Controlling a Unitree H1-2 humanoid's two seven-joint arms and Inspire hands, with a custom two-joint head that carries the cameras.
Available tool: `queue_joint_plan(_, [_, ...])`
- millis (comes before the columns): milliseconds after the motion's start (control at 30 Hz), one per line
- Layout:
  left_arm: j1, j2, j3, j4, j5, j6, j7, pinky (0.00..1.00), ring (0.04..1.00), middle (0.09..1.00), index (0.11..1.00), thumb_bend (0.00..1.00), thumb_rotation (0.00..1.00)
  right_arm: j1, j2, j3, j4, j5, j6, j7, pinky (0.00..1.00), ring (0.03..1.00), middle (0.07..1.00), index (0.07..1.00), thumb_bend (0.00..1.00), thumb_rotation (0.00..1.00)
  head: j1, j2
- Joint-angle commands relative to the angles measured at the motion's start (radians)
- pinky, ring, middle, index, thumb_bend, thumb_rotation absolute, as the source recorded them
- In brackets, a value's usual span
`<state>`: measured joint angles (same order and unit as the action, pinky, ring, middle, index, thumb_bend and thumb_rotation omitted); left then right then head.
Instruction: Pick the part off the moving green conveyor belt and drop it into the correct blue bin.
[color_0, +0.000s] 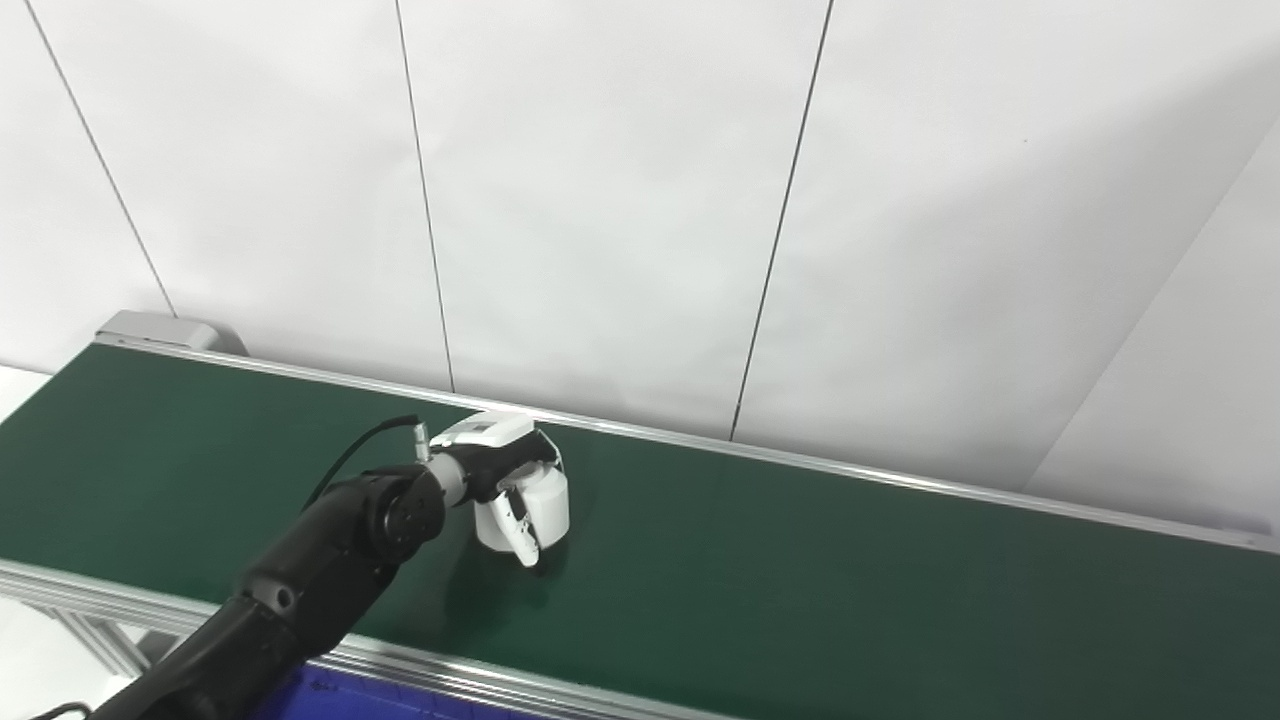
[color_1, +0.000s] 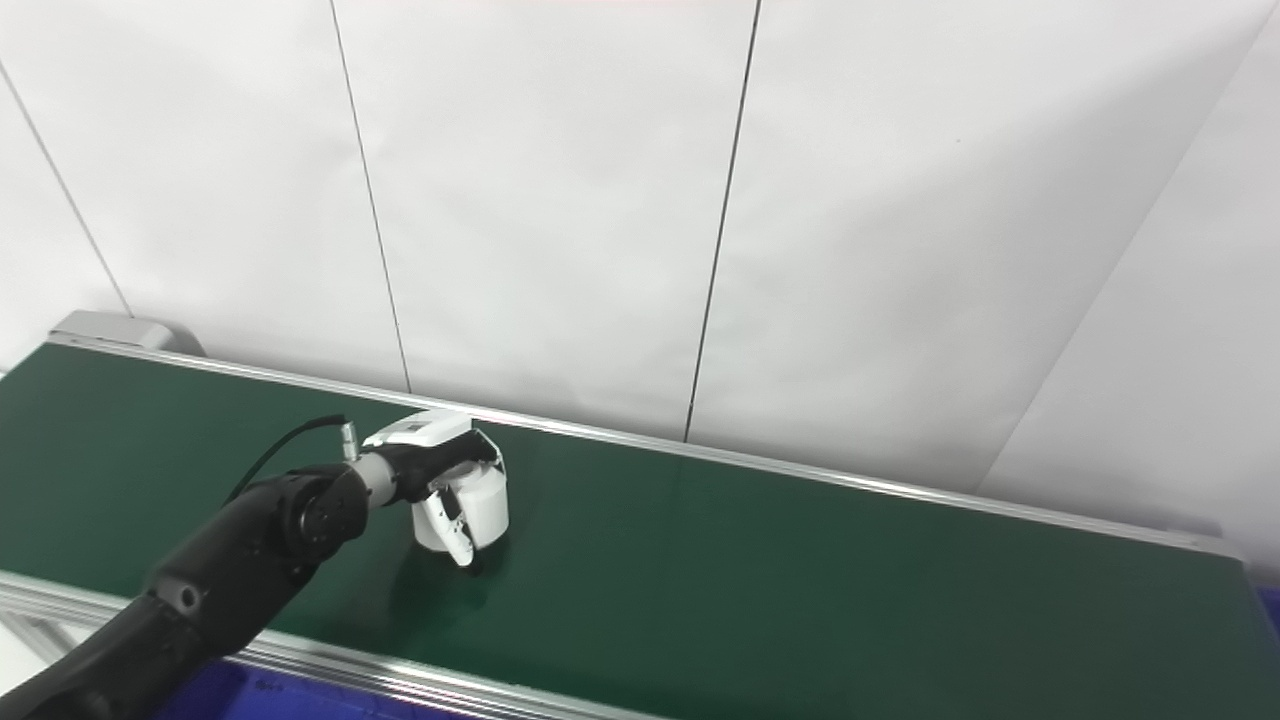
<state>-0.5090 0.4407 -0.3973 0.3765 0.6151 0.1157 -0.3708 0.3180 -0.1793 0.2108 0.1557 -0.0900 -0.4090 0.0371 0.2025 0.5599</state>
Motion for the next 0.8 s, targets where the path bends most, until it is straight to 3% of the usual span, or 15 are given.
queue_joint_plan(0, [0.027, 0.042, 0.040, -0.075, -0.029, -0.020, 0.014, 0.23, 0.391, 0.454, 0.511, 0.50, 0.00, 0.001, 0.002, -0.004, -0.038, 0.000, -0.061, -0.010, 0.60, 0.697, 0.736, 0.828, 0.92, 0.20, -0.003, 0.004])
queue_joint_plan(133, [0.065, 0.043, 0.111, -0.171, -0.082, -0.043, 0.037, 0.22, 0.390, 0.451, 0.510, 0.50, 0.00, 0.004, 0.005, -0.006, -0.043, 0.010, -0.061, -0.005, 0.60, 0.702, 0.736, 0.826, 0.92, 0.20, -0.009, 0.014])
queue_joint_plan(233, [0.110, 0.036, 0.192, -0.265, -0.192, -0.099, 0.043, 0.19, 0.403, 0.484, 0.492, 0.50, 0.00, 0.006, 0.003, -0.004, -0.050, 0.005, -0.061, -0.004, 0.61, 0.703, 0.736, 0.829, 0.91, 0.19, -0.020, 0.024])
queue_joint_plan(333, [0.153, 0.025, 0.253, -0.347, -0.302, -0.104, 0.014, 0.35, 0.426, 0.471, 0.509, 0.50, 0.00, 0.014, 0.006, -0.006, -0.062, -0.005, -0.060, -0.006, 0.61, 0.705, 0.738, 0.832, 0.91, 0.20, -0.032, 0.033])
queue_joint_plan(367, [0.177, 0.022, 0.274, -0.373, -0.372, -0.115, -0.009, 0.36, 0.429, 0.475, 0.507, 0.50, 0.00, 0.016, 0.005, -0.005, -0.066, -0.004, -0.060, -0.006, 0.61, 0.704, 0.738, 0.832, 0.91, 0.20, -0.040, 0.042])
queue_joint_plan(467, [0.236, 0.016, 0.306, -0.438, -0.496, -0.115, -0.047, 0.33, 0.412, 0.473, 0.511, 0.50, 0.00, 0.021, 0.003, -0.002, -0.076, -0.009, -0.061, -0.007, 0.61, 0.703, 0.739, 0.834, 0.90, 0.20, -0.050, 0.057])
queue_joint_plan(667, [0.369, 0.003, 0.342, -0.563, -0.623, -0.125, -0.055, 0.30, 0.394, 0.476, 0.517, 0.50, 0.00, 0.043, 0.012, -0.003, -0.117, -0.020, -0.058, 0.001, 0.63, 0.718, 0.749, 0.845, 0.88, 0.21, -0.111, 0.119])
queue_joint_plan(767, [0.445, -0.005, 0.346, -0.593, -0.647, -0.163, -0.053, 0.30, 0.398, 0.493, 0.508, 0.50, 0.00, 0.053, 0.022, -0.006, -0.135, -0.031, -0.049, 0.001, 0.64, 0.722, 0.754, 0.849, 0.88, 0.23, -0.123, 0.137])
